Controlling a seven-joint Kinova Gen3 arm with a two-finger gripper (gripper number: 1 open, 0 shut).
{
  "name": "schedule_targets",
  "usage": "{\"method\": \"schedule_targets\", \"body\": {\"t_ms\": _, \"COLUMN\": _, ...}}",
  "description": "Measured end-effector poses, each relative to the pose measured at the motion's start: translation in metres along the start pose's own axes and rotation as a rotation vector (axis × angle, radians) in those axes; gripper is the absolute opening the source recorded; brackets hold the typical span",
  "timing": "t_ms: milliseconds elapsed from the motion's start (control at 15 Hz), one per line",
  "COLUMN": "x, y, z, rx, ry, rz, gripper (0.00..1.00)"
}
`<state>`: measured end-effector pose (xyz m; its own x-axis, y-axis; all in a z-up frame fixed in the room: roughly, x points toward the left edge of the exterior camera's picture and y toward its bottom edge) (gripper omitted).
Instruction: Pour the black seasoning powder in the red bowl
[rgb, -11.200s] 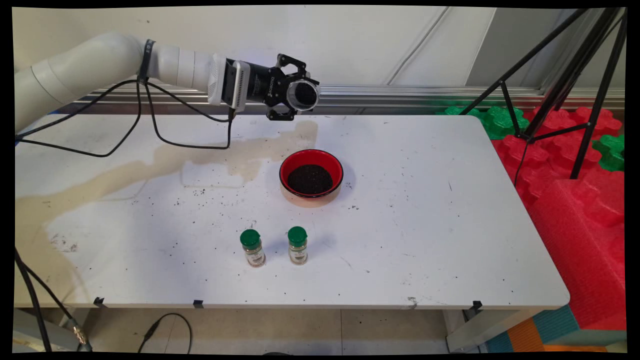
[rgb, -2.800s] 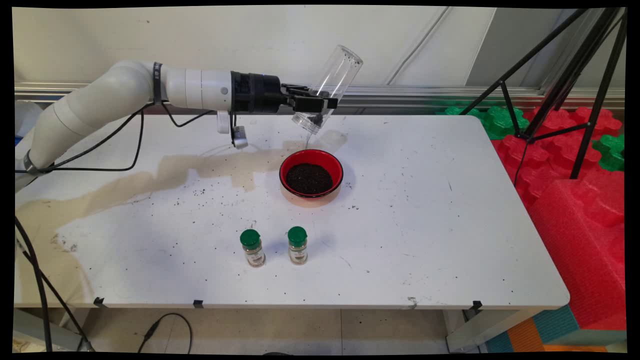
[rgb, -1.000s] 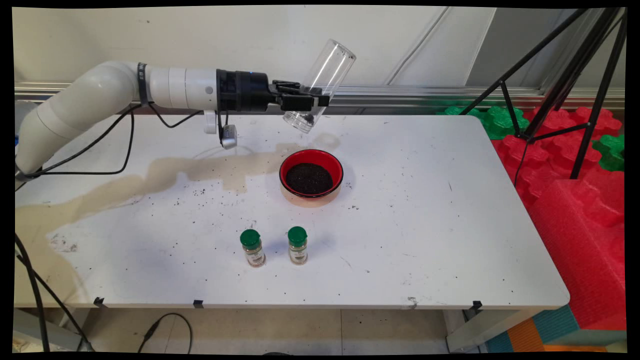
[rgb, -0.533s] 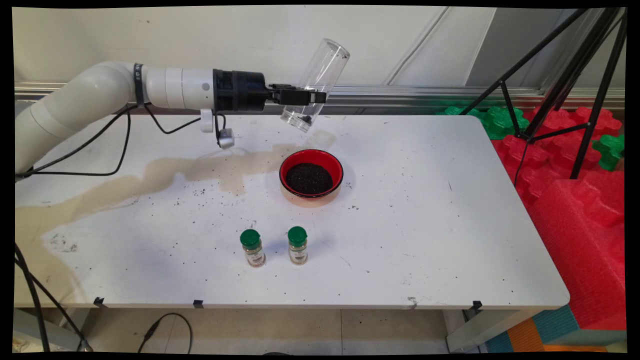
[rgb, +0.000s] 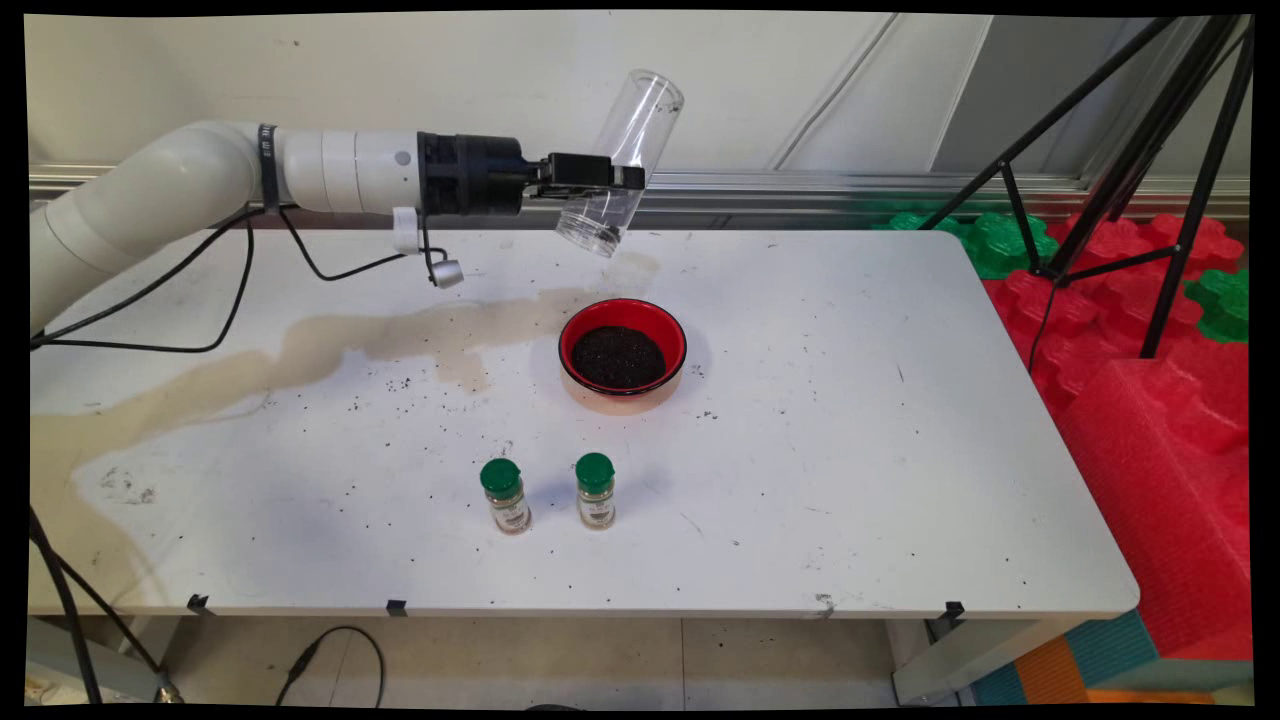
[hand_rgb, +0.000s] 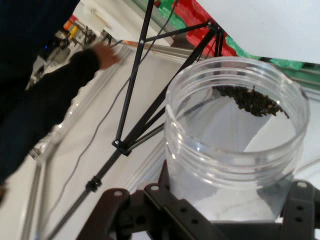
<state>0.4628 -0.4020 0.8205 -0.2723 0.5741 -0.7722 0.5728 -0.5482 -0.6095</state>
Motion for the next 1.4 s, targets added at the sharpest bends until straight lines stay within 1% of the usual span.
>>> {"method": "schedule_targets", "body": {"t_ms": 333, "x": -0.002, "y": 0.000, "z": -0.005, "rx": -0.009, "ry": -0.005, "rz": -0.175, "gripper": 0.00}}
{"method": "schedule_targets", "body": {"t_ms": 533, "x": -0.003, "y": -0.001, "z": -0.007, "rx": -0.016, "ry": 0.001, "rz": -0.302, "gripper": 0.00}}
{"method": "schedule_targets", "body": {"t_ms": 733, "x": -0.003, "y": -0.004, "z": -0.011, "rx": -0.027, "ry": 0.016, "rz": -0.446, "gripper": 0.00}}
{"method": "schedule_targets", "body": {"t_ms": 800, "x": -0.003, "y": -0.004, "z": -0.011, "rx": -0.029, "ry": 0.018, "rz": -0.474, "gripper": 0.00}}
{"method": "schedule_targets", "body": {"t_ms": 1000, "x": -0.004, "y": -0.006, "z": -0.015, "rx": -0.037, "ry": 0.024, "rz": -0.598, "gripper": 0.00}}
{"method": "schedule_targets", "body": {"t_ms": 1267, "x": -0.005, "y": -0.007, "z": -0.020, "rx": -0.055, "ry": 0.027, "rz": -0.755, "gripper": 0.00}}
{"method": "schedule_targets", "body": {"t_ms": 1400, "x": -0.005, "y": -0.007, "z": -0.023, "rx": -0.071, "ry": 0.030, "rz": -0.843, "gripper": 0.00}}
